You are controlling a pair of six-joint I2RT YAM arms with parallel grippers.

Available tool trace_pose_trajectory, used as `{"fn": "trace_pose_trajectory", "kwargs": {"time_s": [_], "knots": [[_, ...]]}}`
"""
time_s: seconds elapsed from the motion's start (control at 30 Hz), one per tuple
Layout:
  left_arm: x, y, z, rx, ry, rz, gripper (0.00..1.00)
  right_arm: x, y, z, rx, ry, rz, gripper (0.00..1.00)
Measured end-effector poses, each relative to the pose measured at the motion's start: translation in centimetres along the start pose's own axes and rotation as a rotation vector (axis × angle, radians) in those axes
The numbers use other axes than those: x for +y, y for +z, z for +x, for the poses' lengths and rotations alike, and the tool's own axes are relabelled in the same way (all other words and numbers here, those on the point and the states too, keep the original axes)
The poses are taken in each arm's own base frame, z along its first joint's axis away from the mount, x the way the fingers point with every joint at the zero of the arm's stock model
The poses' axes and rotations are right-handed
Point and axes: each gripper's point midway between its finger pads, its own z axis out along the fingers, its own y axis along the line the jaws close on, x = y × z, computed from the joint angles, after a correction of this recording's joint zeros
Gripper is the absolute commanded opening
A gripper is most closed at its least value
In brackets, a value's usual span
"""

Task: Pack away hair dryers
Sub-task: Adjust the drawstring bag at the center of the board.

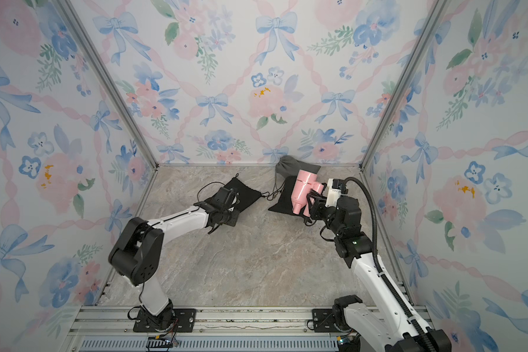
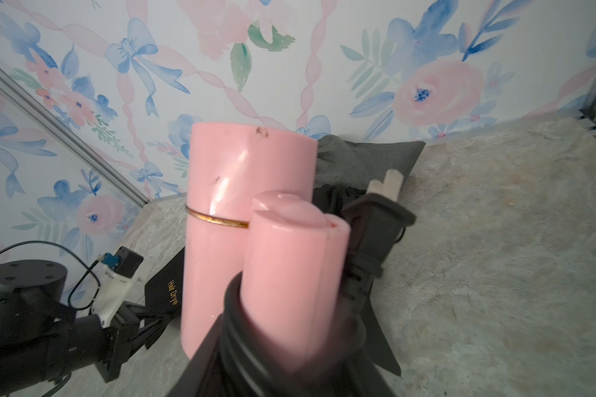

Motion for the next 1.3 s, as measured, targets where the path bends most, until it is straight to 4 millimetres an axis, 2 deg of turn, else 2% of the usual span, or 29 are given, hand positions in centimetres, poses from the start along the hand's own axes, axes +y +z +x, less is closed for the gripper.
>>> {"fn": "trace_pose_trajectory", "kwargs": {"time_s": [0.03,0.07,0.17,0.27,0.37,0.43,0.53,0.67,0.77,0.87,1.0,1.13,1.3], "knots": [[0.6,-1.2,0.8,-0.004,-0.010,-0.002,0.41,0.3,-0.1,0.1,-0.001,-0.003,-0.008,0.25],[1.6,-2.1,1.4,-0.008,-0.033,-0.006,0.54,0.6,-0.2,0.2,0.000,-0.005,-0.016,0.25],[6.0,-3.8,3.0,-0.012,-0.149,-0.052,0.69,1.3,-0.3,0.5,0.006,-0.011,-0.031,0.26],[10.4,-4.8,4.0,-0.008,-0.277,-0.130,0.73,1.9,-0.4,0.7,0.012,-0.018,-0.044,0.26],[11.8,-5.2,4.0,-0.010,-0.340,-0.150,0.73,2.1,-0.6,0.7,0.010,-0.024,-0.050,0.27],[11.7,-5.5,3.2,-0.019,-0.367,-0.144,0.74,2.1,-0.7,0.5,0.006,-0.029,-0.049,0.27],[10.4,-5.7,0.4,-0.061,-0.385,-0.121,0.75,1.9,-0.8,0.8,0.018,-0.037,-0.036,0.27],[6.0,-4.9,-3.5,-0.099,-0.382,-0.063,0.75,1.3,-0.6,1.4,0.046,-0.043,-0.009,0.27],[2.8,-3.0,-5.1,-0.091,-0.387,-0.037,0.76,0.5,-0.4,1.9,0.065,-0.040,0.012,0.27],[0.2,-0.4,-6.2,-0.074,-0.390,-0.037,0.76,-0.2,-0.4,1.9,0.070,-0.032,0.030,0.27],[-2.2,3.2,-6.7,-0.040,-0.395,-0.049,0.76,-0.7,-0.4,1.7,0.068,-0.027,0.036,0.27],[-3.5,6.0,-7.3,-0.023,-0.410,-0.054,0.76,-0.7,-0.5,1.6,0.070,-0.023,0.026,0.27],[-3.8,8.4,-7.2,-0.009,-0.426,-0.077,0.76,-0.5,-0.9,1.4,0.063,-0.022,0.013,0.27]]}}
